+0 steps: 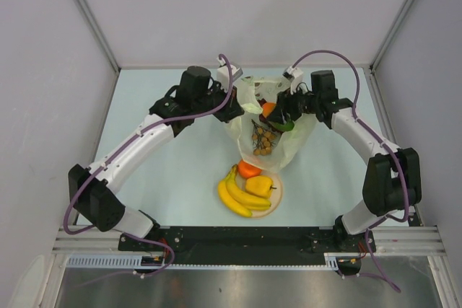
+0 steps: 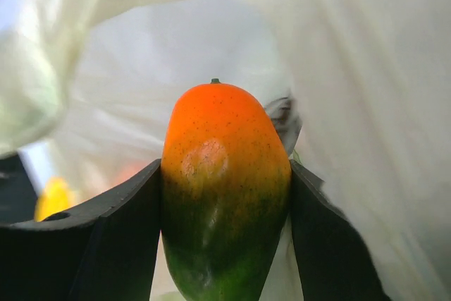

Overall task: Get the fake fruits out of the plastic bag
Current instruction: Take out the fake fruit from the plastic bag, then place the fake fruit in the plastic bag, then take out the fake fruit from the plastic bag.

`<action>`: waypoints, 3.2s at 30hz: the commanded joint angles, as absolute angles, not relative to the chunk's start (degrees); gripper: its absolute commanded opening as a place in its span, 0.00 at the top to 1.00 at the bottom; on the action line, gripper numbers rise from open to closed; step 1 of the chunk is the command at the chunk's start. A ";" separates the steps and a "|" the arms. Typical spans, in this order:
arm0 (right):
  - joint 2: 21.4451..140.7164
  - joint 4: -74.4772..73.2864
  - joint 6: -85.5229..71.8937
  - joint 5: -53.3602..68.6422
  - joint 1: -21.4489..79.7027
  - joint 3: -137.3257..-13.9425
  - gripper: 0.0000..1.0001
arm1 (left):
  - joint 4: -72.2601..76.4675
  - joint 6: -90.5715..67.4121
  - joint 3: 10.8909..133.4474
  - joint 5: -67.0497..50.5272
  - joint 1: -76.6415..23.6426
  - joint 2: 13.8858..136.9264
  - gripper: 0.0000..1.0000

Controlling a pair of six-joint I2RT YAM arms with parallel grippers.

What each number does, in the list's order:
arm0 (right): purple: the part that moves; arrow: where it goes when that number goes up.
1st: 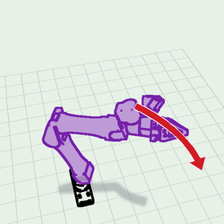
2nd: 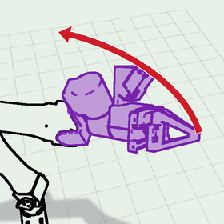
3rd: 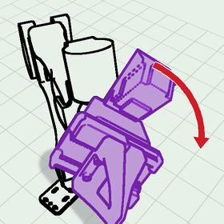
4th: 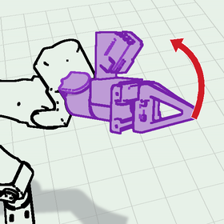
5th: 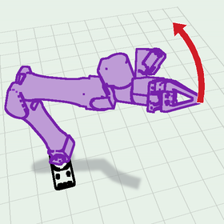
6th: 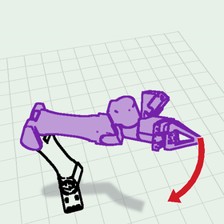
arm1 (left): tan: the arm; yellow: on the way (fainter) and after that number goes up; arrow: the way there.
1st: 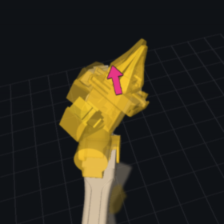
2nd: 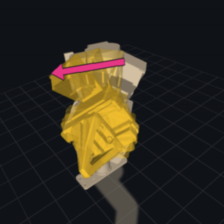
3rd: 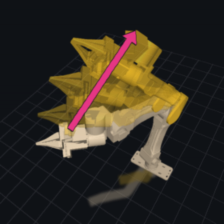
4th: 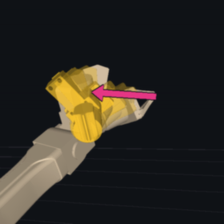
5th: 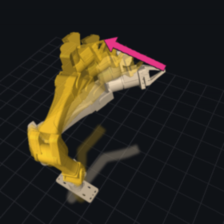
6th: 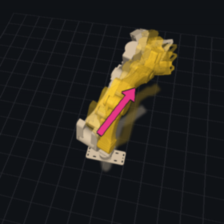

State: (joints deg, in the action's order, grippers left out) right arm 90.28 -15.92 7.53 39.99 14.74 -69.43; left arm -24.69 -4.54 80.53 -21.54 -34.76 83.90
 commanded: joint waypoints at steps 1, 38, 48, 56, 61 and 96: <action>87.71 -10.92 -14.11 47.11 15.21 -69.00 0.31 | -22.76 -6.24 80.25 -21.80 -34.98 82.62 1.00; 85.79 -17.40 22.58 21.62 19.95 -55.72 0.00 | -22.85 -6.59 78.49 -22.24 -34.98 83.58 1.00; 75.58 -26.81 28.13 14.34 31.46 -57.66 0.16 | -22.24 -6.94 77.61 -22.67 -34.98 83.23 1.00; 82.17 -20.92 12.41 14.15 28.48 -56.34 0.30 | -22.41 -7.21 78.14 -22.76 -34.98 83.15 1.00; 86.30 -20.21 5.03 12.48 23.30 -56.25 0.22 | -22.41 -6.68 77.70 -22.41 -34.98 82.53 1.00; 83.77 -24.25 13.70 17.30 23.28 -57.30 0.58 | -22.06 -7.03 78.22 -22.94 -34.98 83.94 0.99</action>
